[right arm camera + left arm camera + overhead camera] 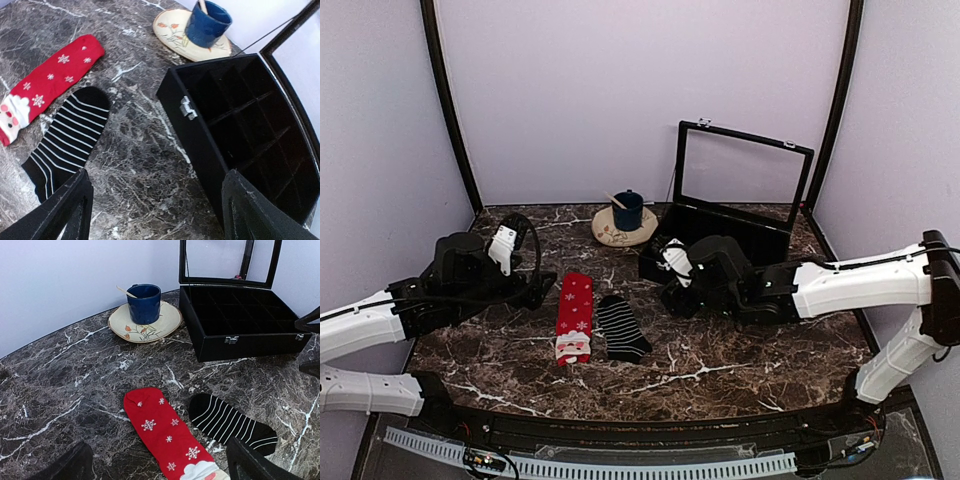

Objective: Roll the socks
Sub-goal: Roll the sock at the center of the board.

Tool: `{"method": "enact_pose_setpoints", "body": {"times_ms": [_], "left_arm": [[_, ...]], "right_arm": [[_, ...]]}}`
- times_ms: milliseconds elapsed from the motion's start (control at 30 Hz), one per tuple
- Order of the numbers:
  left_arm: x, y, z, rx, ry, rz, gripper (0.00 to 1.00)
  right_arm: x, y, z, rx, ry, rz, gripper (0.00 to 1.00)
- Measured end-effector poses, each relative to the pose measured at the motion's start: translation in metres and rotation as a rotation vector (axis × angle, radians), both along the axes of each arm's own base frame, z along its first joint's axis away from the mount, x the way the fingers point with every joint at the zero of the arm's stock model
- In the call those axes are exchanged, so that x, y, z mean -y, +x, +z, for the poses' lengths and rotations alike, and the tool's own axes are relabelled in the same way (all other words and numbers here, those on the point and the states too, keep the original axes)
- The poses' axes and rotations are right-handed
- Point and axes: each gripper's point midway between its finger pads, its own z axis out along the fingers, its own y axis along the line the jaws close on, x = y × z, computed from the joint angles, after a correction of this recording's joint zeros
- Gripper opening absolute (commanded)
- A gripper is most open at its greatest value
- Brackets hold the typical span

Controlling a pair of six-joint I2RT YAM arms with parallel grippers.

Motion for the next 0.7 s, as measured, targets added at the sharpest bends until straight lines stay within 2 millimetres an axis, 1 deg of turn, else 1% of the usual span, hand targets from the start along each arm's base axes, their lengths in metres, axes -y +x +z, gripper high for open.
{"method": "enact_pose_setpoints", "body": {"times_ms": [200, 300, 400, 533, 700], "left_arm": [[0.000, 0.000, -0.007, -0.020, 0.017, 0.009, 0.94], [0.000, -0.001, -0.008, -0.027, 0.012, 0.009, 0.92], [0.000, -0.002, -0.010, -0.035, 0.005, 0.014, 0.91], [-0.002, -0.006, -0.016, -0.052, -0.004, 0.020, 0.91], [-0.001, -0.008, -0.020, -0.066, -0.011, 0.018, 0.90]], "right_arm": [[-0.026, -0.025, -0.038, -0.072, -0.091, 0.106, 0.82], [-0.036, -0.036, -0.056, -0.117, -0.123, 0.157, 0.80], [-0.042, -0.045, -0.069, -0.158, -0.145, 0.199, 0.78], [-0.056, -0.053, -0.082, -0.197, -0.168, 0.256, 0.76], [-0.070, -0.061, -0.089, -0.225, -0.191, 0.318, 0.73]]}}
